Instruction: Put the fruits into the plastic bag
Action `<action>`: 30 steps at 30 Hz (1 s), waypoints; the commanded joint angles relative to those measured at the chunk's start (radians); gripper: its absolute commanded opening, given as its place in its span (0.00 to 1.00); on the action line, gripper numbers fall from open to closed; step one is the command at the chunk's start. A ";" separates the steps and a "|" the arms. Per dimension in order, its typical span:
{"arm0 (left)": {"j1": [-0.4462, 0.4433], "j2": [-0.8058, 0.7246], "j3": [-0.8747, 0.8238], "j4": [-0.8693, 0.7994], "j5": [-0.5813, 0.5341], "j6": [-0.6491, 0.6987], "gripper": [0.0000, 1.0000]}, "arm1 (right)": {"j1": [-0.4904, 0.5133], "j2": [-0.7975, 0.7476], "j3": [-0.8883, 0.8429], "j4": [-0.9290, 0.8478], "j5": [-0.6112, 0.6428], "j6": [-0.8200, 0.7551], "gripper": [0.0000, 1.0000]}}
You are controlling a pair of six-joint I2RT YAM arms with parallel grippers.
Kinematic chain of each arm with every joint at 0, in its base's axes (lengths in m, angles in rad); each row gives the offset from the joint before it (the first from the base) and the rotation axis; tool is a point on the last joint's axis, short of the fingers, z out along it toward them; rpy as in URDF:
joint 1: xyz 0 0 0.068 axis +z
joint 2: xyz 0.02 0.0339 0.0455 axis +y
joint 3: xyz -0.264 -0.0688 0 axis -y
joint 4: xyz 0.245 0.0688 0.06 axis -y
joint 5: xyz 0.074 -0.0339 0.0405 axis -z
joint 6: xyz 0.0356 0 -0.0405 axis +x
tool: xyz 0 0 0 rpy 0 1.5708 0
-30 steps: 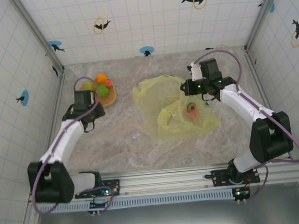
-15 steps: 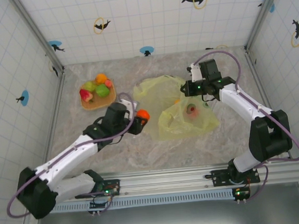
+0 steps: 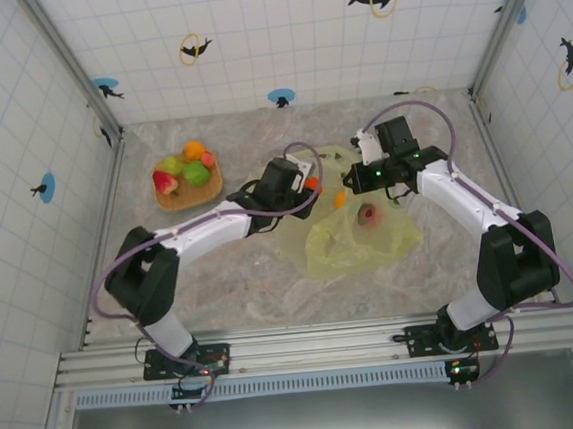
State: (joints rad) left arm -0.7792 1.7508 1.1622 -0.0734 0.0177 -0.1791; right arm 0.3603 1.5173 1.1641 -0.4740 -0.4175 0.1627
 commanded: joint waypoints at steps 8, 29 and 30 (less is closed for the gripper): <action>0.000 0.203 0.052 0.273 0.014 -0.021 0.54 | -0.019 0.016 0.013 0.081 -0.134 0.085 0.00; 0.001 0.060 -0.070 0.292 0.067 -0.082 0.73 | -0.068 0.015 -0.018 0.053 -0.060 0.052 0.00; 0.001 0.032 -0.088 0.288 0.076 -0.082 0.73 | -0.067 0.015 -0.018 0.045 -0.052 0.042 0.00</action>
State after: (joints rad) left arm -0.7792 1.8732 1.1152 0.2295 0.0551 -0.2447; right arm 0.2958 1.5280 1.1599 -0.4030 -0.5049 0.2440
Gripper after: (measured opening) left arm 0.725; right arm 0.041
